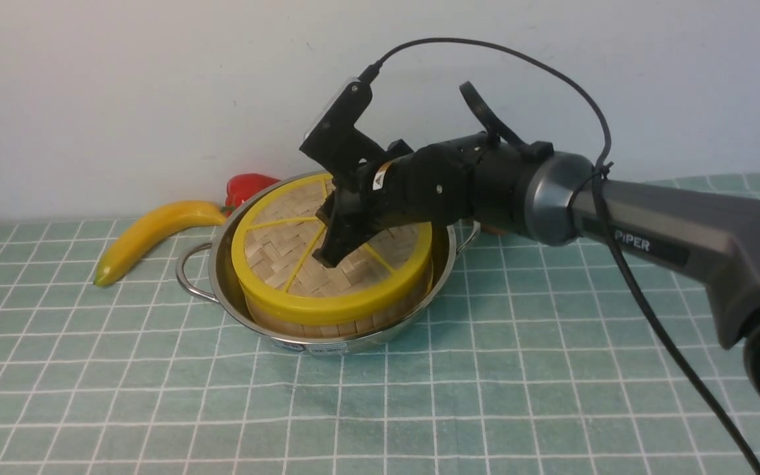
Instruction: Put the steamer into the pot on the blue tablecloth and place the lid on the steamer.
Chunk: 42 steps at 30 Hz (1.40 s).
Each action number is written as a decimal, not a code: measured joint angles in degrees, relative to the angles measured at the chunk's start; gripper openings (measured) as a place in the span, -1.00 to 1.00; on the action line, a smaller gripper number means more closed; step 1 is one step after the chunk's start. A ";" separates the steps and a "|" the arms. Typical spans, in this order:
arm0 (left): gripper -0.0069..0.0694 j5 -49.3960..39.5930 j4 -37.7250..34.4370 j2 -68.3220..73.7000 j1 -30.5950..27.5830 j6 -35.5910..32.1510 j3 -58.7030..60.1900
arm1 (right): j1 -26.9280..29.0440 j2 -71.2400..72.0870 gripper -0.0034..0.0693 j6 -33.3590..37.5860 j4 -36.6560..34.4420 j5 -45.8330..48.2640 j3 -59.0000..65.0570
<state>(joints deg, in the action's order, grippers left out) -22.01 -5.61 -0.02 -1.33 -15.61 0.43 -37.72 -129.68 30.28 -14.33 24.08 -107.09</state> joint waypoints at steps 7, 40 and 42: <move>0.70 0.00 0.00 0.00 0.00 0.00 0.00 | 0.00 2.24 0.46 0.00 0.00 2.37 0.07; 0.70 0.00 0.00 0.00 0.00 0.04 0.00 | 0.00 30.39 -0.91 -9.44 -8.30 27.57 0.07; 0.70 0.00 0.00 0.00 0.00 0.04 0.00 | 0.00 30.39 -0.90 -9.73 -8.47 28.21 0.07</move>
<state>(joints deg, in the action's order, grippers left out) -22.01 -5.61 -0.02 -1.33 -15.57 0.43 -37.72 -99.28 20.56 -22.80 52.29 -107.02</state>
